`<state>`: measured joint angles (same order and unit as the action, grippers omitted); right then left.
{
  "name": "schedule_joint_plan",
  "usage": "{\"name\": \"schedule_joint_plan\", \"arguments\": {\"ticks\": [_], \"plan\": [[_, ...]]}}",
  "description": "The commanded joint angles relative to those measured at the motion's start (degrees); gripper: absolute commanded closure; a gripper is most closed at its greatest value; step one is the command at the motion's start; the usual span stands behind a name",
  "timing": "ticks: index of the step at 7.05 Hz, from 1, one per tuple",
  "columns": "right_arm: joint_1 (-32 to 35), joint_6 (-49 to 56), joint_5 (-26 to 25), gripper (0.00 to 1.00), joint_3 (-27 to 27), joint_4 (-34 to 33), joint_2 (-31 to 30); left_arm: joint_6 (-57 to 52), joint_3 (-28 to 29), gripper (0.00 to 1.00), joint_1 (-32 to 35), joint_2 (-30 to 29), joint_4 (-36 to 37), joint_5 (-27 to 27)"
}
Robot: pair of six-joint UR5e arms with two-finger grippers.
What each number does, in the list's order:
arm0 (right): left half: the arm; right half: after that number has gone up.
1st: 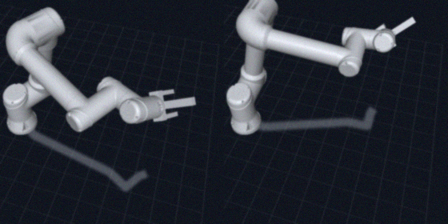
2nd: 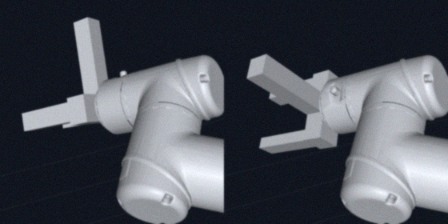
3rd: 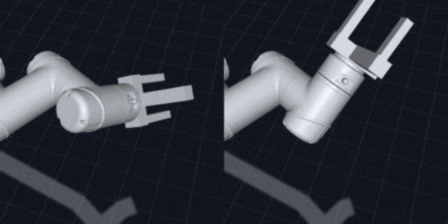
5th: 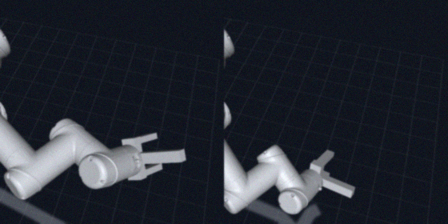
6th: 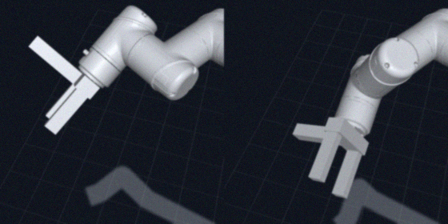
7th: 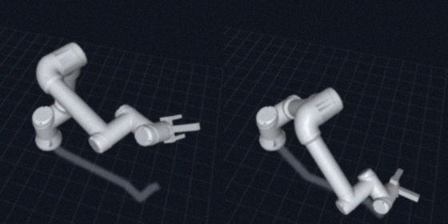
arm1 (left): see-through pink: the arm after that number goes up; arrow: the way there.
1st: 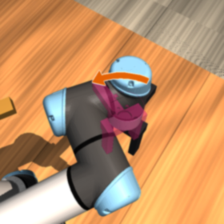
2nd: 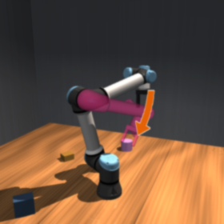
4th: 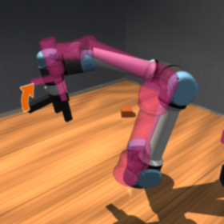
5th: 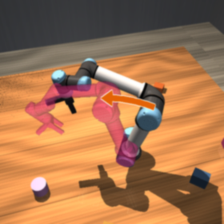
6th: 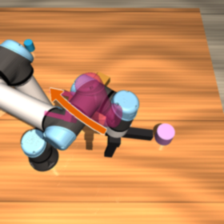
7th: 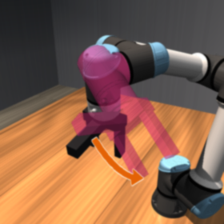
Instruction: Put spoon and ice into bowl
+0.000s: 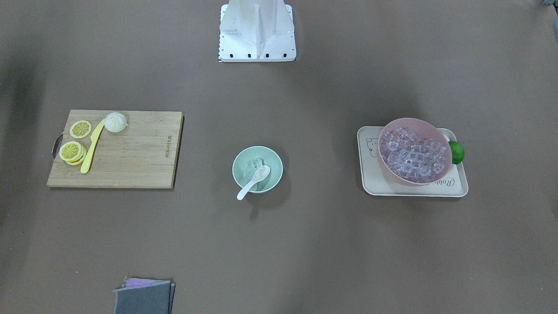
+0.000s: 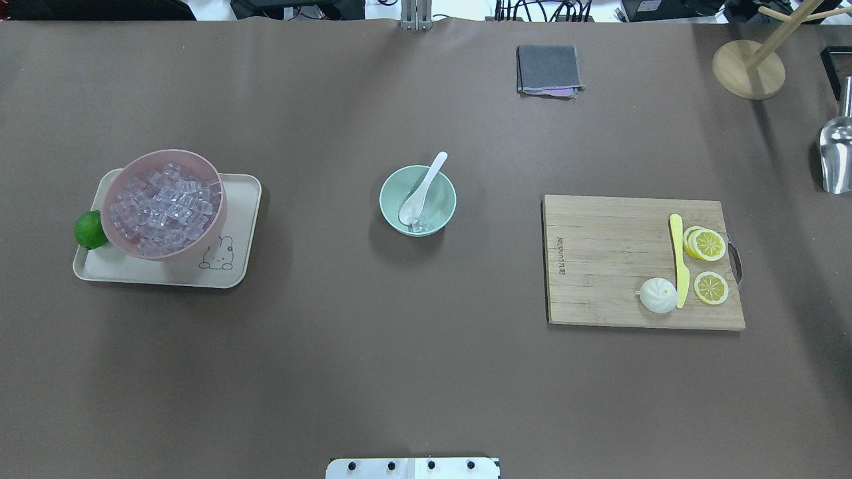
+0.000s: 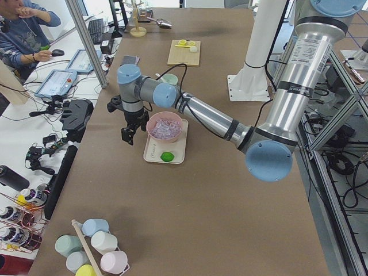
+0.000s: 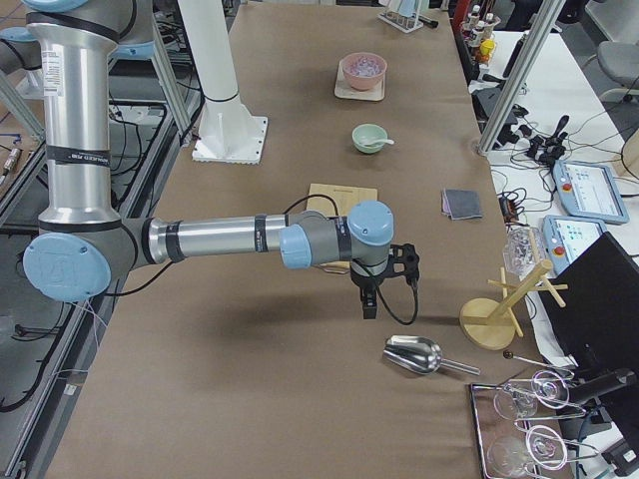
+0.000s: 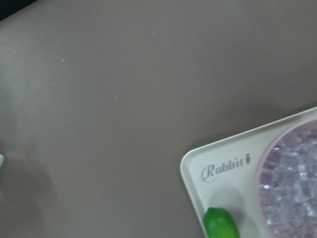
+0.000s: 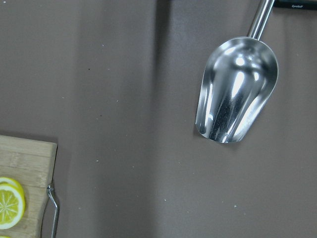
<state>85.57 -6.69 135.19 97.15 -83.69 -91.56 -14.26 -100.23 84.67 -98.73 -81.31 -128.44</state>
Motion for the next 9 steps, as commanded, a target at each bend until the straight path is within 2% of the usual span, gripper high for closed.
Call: {"name": "schedule_joint_plan", "arguments": {"ticks": [1, 4, 5, 7, 9], "plan": [[1.35, 6.90, 0.34, 0.00, -1.70, -0.24, -0.02, -0.68, -4.16, 0.02, 2.34, 11.13, -2.52, -1.80], [6.35, 12.48, 0.34, 0.00, -0.56, -1.30, -2.04, -0.51, -1.81, 0.02, 2.43, 14.07, -3.59, -2.16], [6.37, 12.50, 0.34, 0.00, -0.47, -1.39, -2.05, -0.25, -1.81, 0.02, 2.43, 14.52, -3.59, -4.43], [6.37, 12.41, 0.34, 0.00, -0.47, -1.30, -2.22, 0.20, 0.54, 0.02, 2.52, 13.57, -3.33, -4.36], [5.14, 11.71, -0.01, 0.00, -0.64, -1.30, -1.26, 0.11, 0.57, 0.02, 3.74, 13.30, -2.89, -4.54]]}}
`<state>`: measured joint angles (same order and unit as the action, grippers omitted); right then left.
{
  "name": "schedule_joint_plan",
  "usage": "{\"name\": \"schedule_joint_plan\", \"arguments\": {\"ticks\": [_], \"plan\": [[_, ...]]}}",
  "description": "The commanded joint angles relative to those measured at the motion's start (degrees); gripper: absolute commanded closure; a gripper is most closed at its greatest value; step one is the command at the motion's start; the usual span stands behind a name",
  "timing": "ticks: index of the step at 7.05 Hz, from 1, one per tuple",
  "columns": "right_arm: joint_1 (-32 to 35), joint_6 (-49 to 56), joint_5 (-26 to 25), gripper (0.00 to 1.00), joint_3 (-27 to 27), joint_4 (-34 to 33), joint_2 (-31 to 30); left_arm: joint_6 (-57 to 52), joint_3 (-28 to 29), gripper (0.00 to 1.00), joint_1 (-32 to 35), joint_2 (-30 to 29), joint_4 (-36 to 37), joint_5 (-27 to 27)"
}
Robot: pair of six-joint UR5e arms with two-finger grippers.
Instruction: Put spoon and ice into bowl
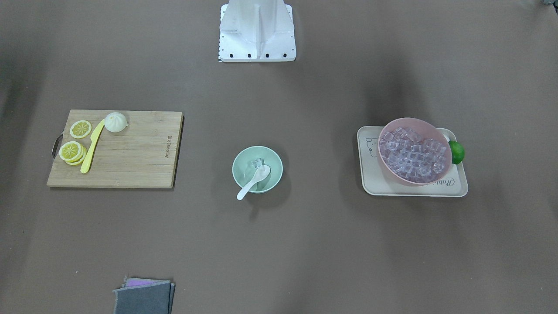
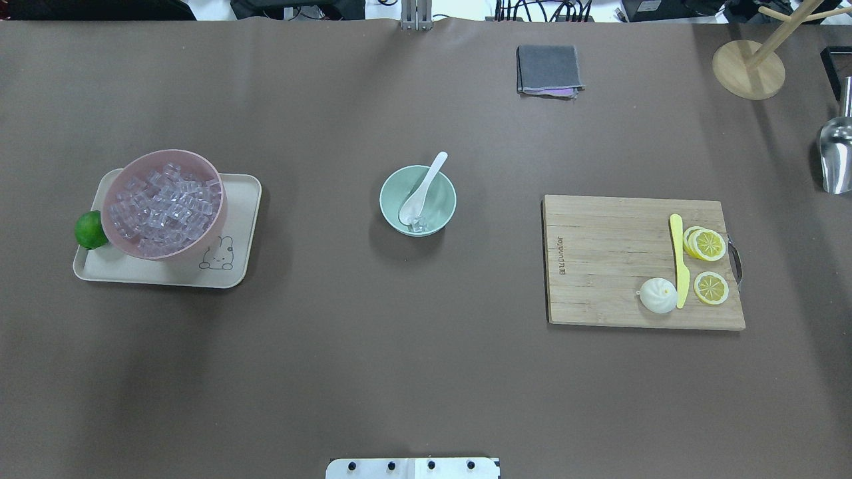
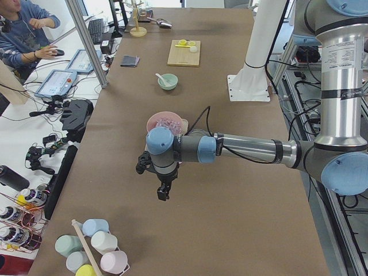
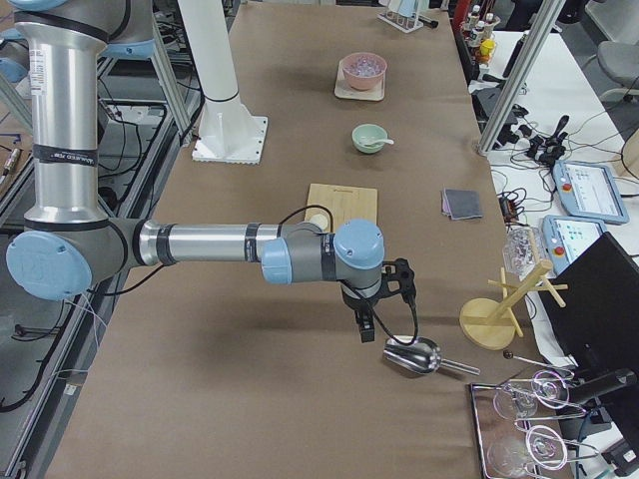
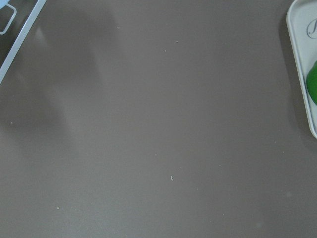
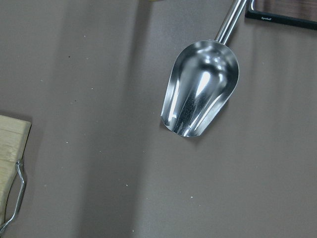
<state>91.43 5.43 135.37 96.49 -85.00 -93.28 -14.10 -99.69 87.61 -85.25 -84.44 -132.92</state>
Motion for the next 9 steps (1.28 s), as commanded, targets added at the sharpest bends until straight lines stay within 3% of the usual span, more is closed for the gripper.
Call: {"name": "schedule_joint_plan", "arguments": {"ticks": [1, 3, 9], "plan": [[-0.64, -0.42, -0.10, 0.00, 0.19, 0.01, 0.30, -0.13, 0.55, 0.02, 0.98, 0.17, 0.24, -0.15], [-0.73, -0.42, -0.10, 0.00, -0.08, 0.01, 0.30, -0.22, -0.23, 0.02, 1.68, 1.14, 0.24, -0.23], [-0.73, -0.51, -0.02, 0.00, -0.25, 0.27, 1.17, -0.22, 4.68, 0.02, 1.42, 0.17, -2.04, 0.20]]}}
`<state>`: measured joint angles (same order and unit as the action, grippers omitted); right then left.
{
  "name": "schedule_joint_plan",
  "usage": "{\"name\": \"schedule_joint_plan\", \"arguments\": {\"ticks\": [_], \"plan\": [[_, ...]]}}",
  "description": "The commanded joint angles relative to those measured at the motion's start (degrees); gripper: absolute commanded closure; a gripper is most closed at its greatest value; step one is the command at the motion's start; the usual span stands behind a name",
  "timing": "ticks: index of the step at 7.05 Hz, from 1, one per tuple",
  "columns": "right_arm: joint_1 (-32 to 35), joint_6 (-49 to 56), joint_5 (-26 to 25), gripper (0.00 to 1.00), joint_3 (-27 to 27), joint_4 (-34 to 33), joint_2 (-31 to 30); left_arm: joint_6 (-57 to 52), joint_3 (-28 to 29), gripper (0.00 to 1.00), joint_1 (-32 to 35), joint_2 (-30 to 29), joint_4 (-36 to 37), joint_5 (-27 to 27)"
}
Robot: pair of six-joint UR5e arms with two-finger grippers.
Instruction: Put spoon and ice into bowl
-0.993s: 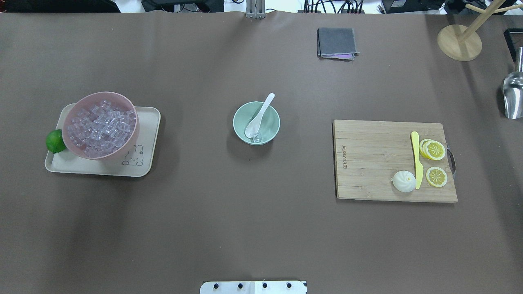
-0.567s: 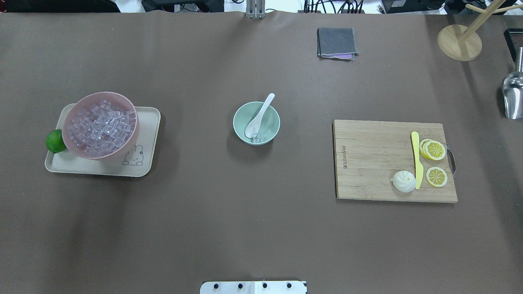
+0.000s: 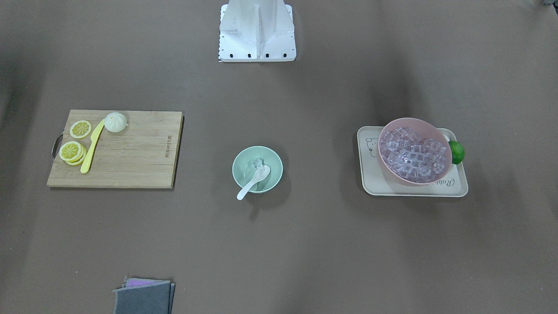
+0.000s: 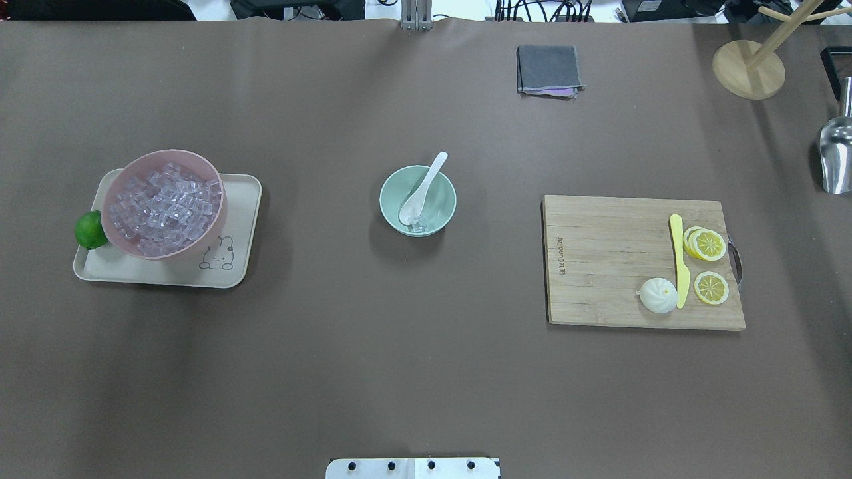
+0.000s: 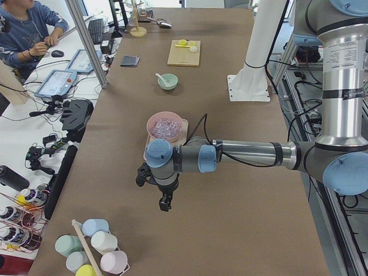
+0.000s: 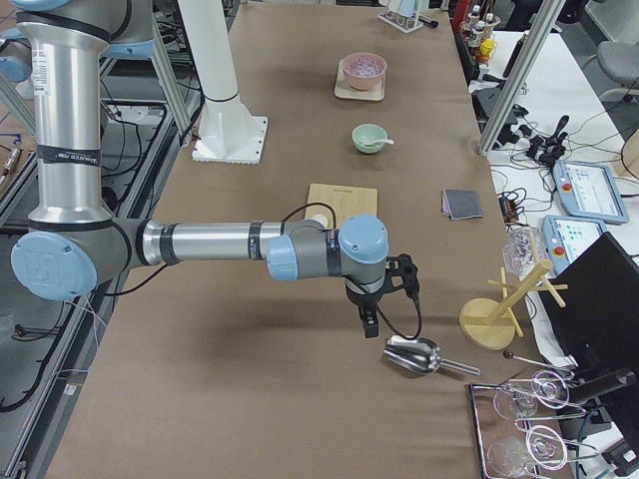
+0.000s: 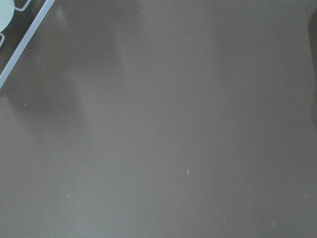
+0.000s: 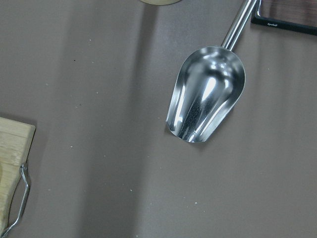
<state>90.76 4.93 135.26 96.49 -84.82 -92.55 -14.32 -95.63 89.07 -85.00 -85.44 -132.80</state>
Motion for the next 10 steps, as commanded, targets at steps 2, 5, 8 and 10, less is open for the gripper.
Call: {"name": "schedule_joint_plan", "arguments": {"ticks": [2, 5, 8, 10], "plan": [[-0.05, -0.01, 0.18, 0.00, -0.33, 0.00, 0.79, -0.18, 0.53, 0.02, -0.04, -0.61, -3.05, -0.27], [-0.05, -0.01, -0.08, 0.00, -2.36, 0.09, 2.11, -0.01, -1.31, 0.02, 0.40, -0.60, -3.51, -0.44], [-0.05, -0.01, -0.69, 0.00, -2.27, 0.01, 1.85, -0.01, -3.52, 0.02, 3.56, 4.11, -3.15, -9.73], [-0.05, -0.01, -0.35, 0.00, -2.18, 0.00, 1.49, -0.01, -4.56, 0.02, 3.65, 4.31, -3.24, -9.93]]}}
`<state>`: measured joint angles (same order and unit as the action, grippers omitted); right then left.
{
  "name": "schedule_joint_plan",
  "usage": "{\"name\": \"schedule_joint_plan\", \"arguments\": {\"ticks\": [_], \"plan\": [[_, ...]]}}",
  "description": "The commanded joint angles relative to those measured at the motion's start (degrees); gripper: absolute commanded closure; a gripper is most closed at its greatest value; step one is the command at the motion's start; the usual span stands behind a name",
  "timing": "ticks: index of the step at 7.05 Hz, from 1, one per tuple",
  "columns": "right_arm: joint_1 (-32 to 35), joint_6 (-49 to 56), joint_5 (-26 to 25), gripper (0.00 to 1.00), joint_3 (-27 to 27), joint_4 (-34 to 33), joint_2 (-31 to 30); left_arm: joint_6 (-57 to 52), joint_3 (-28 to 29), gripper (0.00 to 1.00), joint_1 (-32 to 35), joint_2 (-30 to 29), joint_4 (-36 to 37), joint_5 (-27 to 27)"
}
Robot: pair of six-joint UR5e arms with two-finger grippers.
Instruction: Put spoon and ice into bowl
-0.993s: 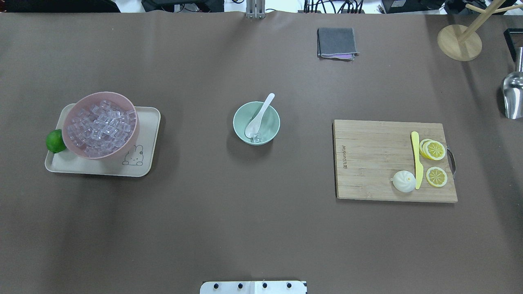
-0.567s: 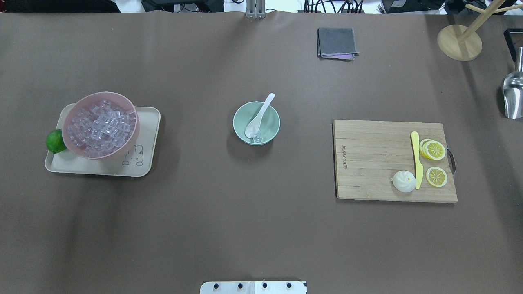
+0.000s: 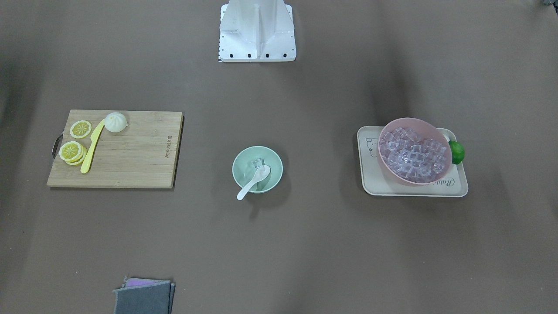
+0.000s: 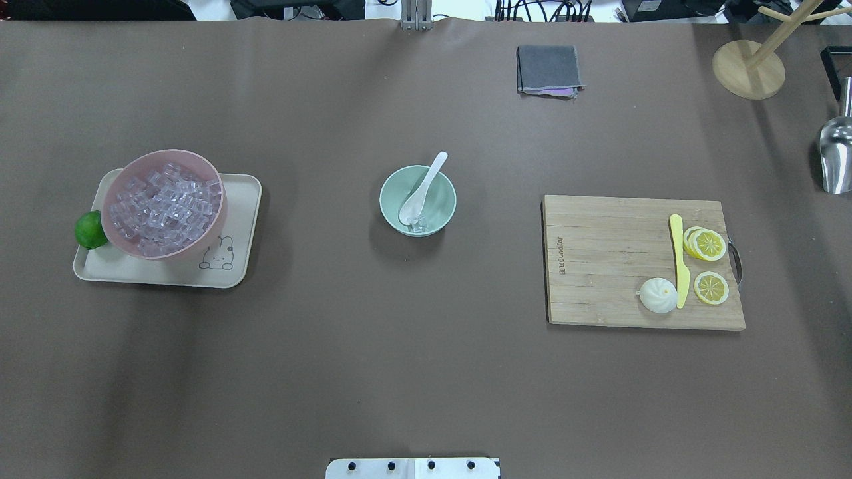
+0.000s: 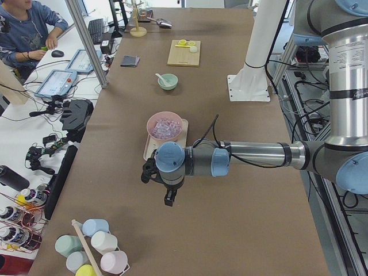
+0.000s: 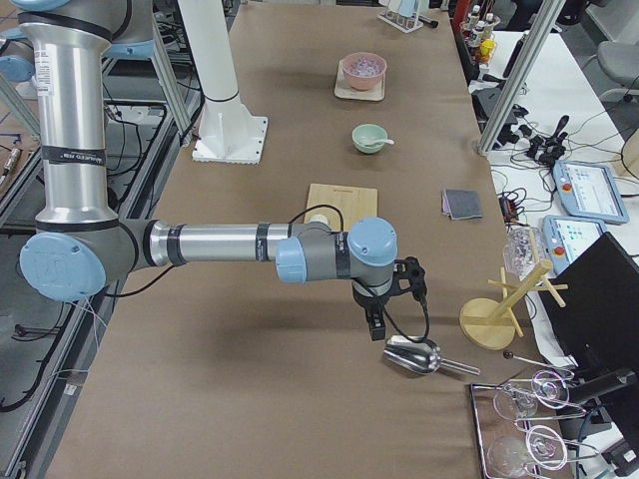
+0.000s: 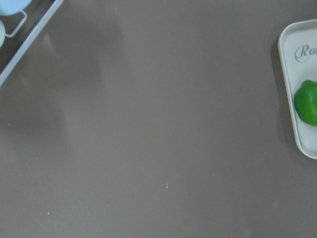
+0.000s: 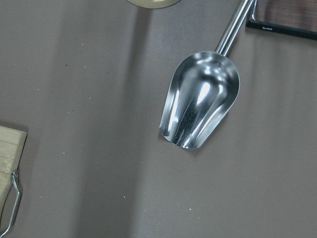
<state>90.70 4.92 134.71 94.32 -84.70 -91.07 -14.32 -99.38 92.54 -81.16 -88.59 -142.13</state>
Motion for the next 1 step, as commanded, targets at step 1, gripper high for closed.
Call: {"name": "schedule_joint_plan", "arguments": {"ticks": [1], "plan": [[-0.26, 0.00, 0.46, 0.00, -0.19, -0.28, -0.07, -0.01, -1.42, 0.02, 0.44, 0.48, -0.09, -0.60]]}}
